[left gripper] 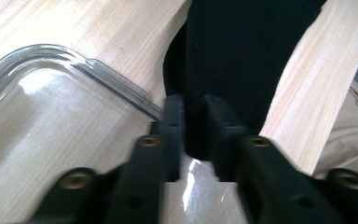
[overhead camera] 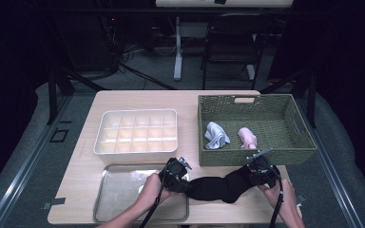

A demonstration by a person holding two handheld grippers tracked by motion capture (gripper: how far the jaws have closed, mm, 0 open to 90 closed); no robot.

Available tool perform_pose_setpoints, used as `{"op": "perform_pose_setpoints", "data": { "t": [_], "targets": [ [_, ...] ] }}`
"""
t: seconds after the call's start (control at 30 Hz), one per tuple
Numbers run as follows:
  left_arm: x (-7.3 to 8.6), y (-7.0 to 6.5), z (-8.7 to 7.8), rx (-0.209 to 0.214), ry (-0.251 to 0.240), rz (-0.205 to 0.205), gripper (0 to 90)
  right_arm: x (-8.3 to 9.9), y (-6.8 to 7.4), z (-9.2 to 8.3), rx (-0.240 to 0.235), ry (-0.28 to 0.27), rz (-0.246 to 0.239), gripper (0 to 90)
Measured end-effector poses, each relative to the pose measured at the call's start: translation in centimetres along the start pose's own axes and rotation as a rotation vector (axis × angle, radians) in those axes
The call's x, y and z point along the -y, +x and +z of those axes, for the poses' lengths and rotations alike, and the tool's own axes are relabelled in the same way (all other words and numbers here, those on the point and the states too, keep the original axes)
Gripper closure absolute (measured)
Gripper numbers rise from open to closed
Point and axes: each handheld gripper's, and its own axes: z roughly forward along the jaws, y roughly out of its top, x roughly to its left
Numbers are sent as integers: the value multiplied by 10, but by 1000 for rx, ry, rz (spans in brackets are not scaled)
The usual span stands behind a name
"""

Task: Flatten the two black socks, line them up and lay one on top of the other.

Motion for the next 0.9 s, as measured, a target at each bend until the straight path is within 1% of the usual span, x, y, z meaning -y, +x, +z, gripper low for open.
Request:
{"op": "perform_pose_setpoints", "data": {
  "t": [0.03, 0.07, 0.1, 0.13, 0.17, 0.23, 0.3, 0.33, 0.43, 0.47, 0.5, 0.53, 0.6, 0.63, 0.7, 0.77, 0.83, 0.9],
  "targets": [
    [0, 0, 0, 1, -2, -4, 707, 2, -1, -1, -12, -37, 31, 671],
    [-1, 0, 0, -11, 0, -13, 656, 3, -4, -6, 2, -46, 34, 659],
    [-1, 2, 1, 2, 3, -13, 616, 5, -8, -10, 2, -56, 45, 641],
    [-1, 2, 1, 9, 5, -17, 591, 6, -12, -11, -2, -64, 75, 612],
    [-2, 1, 3, 10, 12, -18, 580, 6, -15, -11, -5, -59, 83, 593],
    [-2, 0, 4, 11, 20, -5, 567, 7, -17, -4, -12, -29, 100, 562],
    [-4, -5, 5, 4, 28, 12, 569, 7, -17, 2, -22, 0, 99, 555],
    [-4, -6, 5, 0, 33, 20, 572, 7, -17, 4, -23, 12, 97, 560],
    [-5, -8, 7, 3, 47, 28, 585, 6, -17, 4, -36, 15, 97, 578],
    [-5, -8, 9, 3, 46, 27, 590, 6, -17, 4, -32, 17, 95, 593],
    [-6, -9, 9, -1, 56, 31, 599, 7, -17, 5, -37, 19, 95, 611],
    [-6, -9, 10, 2, 52, 34, 609, 7, -16, 5, -41, 22, 97, 612],
    [-6, -12, 11, 1, 60, 45, 637, 7, -15, 5, -40, 24, 97, 625],
    [-7, -13, 12, 1, 60, 50, 649, 7, -15, 5, -49, 20, 95, 630],
    [-6, -14, 13, 3, 62, 50, 678, 7, -15, 5, -48, 24, 92, 657],
    [-6, -14, 14, 1, 62, 51, 715, 7, -15, 5, -56, 24, 90, 698],
    [-5, -14, 14, 0, 64, 54, 765, 8, -14, 5, -79, 9, 101, 743],
    [-5, -14, 15, -2, 66, 60, 806, 8, -14, 5, -72, 16, 91, 758]
  ]
}}
